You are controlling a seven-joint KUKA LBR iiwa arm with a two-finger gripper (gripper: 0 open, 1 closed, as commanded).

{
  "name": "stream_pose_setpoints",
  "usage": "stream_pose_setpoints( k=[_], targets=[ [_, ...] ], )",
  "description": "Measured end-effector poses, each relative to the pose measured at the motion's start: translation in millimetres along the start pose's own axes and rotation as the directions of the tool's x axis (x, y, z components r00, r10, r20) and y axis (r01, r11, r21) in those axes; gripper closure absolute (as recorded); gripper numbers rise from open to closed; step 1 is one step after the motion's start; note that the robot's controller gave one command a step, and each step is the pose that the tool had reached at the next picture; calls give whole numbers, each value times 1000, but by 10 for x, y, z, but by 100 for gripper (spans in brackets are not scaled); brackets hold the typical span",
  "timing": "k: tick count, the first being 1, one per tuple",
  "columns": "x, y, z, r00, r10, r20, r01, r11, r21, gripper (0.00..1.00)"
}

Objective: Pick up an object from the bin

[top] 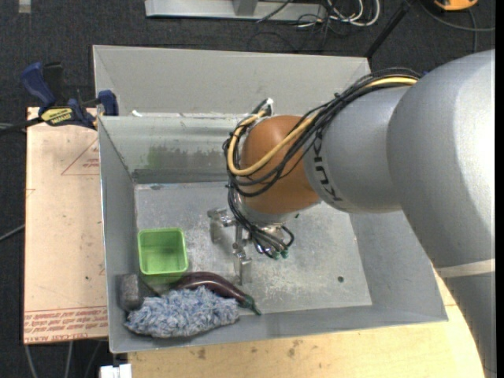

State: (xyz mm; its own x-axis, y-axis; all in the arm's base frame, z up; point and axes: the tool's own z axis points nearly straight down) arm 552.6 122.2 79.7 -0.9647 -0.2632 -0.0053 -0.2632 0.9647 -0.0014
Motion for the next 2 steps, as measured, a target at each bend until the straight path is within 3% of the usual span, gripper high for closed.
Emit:
stream_pose_setpoints(
  k=[1, 2],
  targets=[
    [55, 387, 84, 982, -189, -1, 189, 982, -2, 100],
    [55, 386, 84, 982, -188, -1, 188, 982, -2, 100]
  ],
)
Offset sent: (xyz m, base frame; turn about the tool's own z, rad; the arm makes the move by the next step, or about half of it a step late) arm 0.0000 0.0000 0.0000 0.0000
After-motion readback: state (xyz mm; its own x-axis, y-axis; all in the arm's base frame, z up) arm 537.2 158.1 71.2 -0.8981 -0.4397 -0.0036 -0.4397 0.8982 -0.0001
